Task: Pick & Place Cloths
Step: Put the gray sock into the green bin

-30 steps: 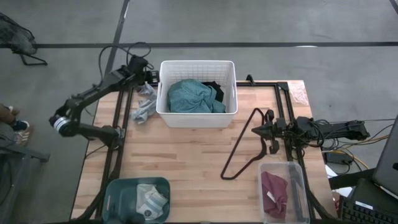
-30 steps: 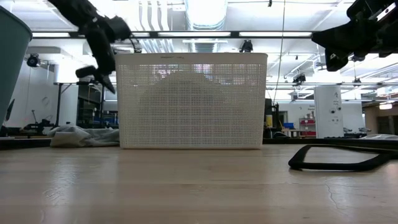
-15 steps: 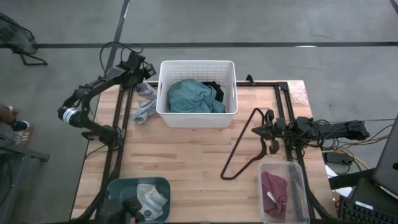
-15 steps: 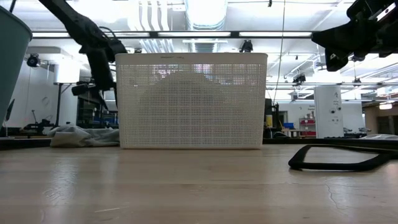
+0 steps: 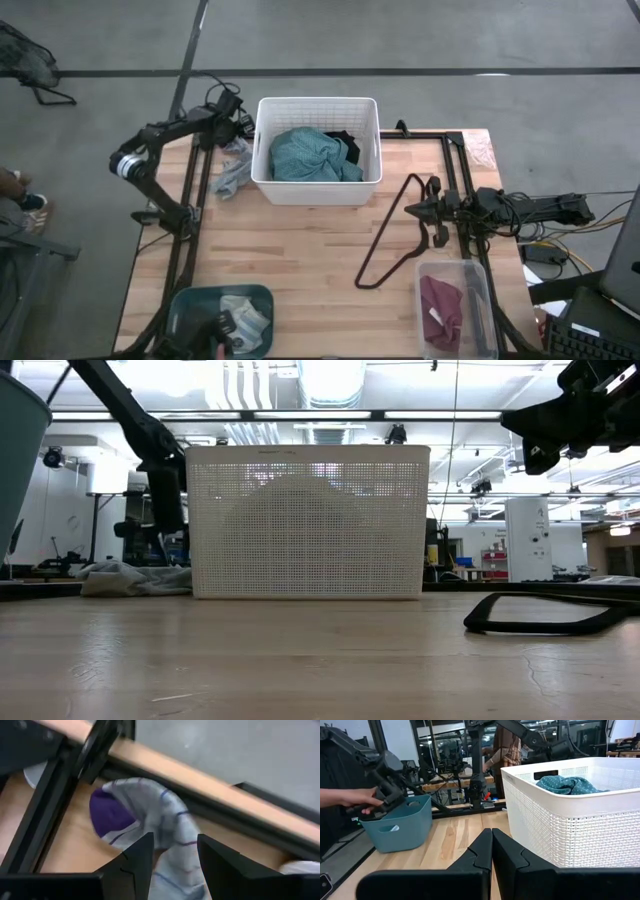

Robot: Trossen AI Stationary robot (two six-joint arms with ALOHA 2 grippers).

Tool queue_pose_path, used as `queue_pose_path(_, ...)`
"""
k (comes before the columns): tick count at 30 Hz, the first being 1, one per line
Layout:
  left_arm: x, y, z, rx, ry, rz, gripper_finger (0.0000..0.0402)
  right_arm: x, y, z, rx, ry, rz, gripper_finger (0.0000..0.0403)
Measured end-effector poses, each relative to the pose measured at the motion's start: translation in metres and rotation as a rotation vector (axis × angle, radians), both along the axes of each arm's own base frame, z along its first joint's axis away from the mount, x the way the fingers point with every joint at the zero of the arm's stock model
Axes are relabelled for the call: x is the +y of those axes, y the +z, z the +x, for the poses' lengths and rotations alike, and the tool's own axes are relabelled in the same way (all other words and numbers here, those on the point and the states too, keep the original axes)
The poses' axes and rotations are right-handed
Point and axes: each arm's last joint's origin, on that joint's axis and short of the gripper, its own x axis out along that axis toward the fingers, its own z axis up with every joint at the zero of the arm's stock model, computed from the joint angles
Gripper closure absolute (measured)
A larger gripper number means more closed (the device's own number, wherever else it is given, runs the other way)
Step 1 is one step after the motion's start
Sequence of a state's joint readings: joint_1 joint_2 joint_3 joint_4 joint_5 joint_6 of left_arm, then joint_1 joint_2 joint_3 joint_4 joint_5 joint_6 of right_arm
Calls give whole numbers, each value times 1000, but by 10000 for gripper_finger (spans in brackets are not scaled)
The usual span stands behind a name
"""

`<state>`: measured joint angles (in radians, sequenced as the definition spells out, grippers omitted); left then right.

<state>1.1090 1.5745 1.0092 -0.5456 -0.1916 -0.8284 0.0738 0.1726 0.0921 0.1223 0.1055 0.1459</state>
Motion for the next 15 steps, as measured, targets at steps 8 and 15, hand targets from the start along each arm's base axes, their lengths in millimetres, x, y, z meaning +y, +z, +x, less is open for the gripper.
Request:
queue_pose_path(8,6,-16,2,51,-50,-37,246,0,0,0,0,0,0,394)
queue_pose_path(15,9,-23,4,85,-111,-48,288,0,0,0,0,0,0,394)
